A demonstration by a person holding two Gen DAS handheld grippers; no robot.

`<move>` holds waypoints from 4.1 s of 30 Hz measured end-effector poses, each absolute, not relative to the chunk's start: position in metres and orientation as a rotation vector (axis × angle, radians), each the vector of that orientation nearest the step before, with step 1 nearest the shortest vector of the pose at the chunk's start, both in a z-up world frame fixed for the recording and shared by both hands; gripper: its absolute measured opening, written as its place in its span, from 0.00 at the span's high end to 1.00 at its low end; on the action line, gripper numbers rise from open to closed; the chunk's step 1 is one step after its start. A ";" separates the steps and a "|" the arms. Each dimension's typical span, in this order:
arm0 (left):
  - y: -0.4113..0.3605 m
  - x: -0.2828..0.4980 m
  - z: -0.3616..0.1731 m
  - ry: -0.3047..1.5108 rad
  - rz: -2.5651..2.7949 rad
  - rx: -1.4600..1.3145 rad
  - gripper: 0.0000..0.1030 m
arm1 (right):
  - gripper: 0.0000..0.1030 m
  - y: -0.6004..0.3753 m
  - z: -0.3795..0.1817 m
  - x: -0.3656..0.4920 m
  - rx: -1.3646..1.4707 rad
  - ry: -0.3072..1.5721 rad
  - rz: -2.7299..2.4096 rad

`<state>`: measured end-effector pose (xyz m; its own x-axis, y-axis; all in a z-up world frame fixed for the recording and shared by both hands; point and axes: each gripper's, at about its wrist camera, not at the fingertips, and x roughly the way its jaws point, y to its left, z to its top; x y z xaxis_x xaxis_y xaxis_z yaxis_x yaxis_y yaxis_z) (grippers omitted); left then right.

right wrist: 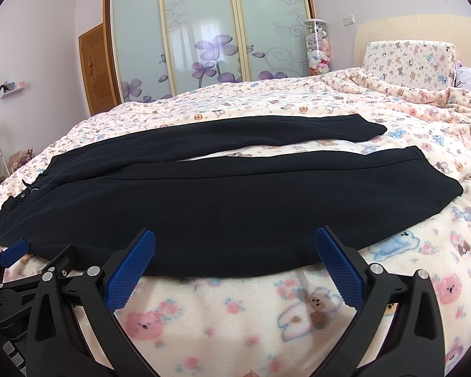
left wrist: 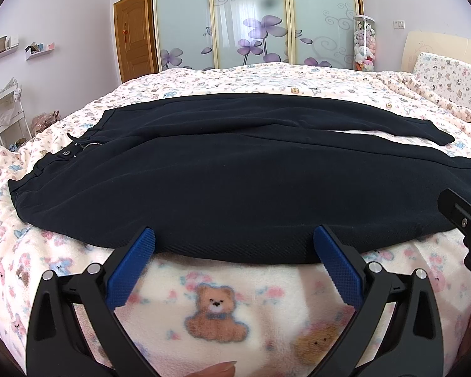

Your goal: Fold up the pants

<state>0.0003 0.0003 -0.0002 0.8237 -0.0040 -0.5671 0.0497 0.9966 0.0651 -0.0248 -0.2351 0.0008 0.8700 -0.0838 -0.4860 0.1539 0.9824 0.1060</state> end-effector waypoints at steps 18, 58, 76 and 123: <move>0.000 0.001 0.000 0.604 -0.028 0.078 0.02 | 0.01 -0.236 0.001 -0.025 0.145 0.502 -0.125; 0.000 0.001 0.000 0.607 -0.029 0.077 0.02 | 0.01 -0.238 0.001 -0.024 0.148 0.502 -0.126; 0.021 0.001 0.017 0.603 -0.106 -0.041 0.02 | 0.01 -0.262 0.024 -0.036 0.233 0.382 -0.048; 0.039 0.026 0.028 0.458 -0.290 -0.085 0.02 | 0.67 -0.571 -0.006 0.302 0.445 0.778 -0.527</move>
<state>0.0260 0.0391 0.0283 0.8565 -0.2951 -0.4234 0.2571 0.9553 -0.1457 0.3025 -0.5709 -0.0058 0.5967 -0.2787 -0.7525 0.5952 0.7827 0.1820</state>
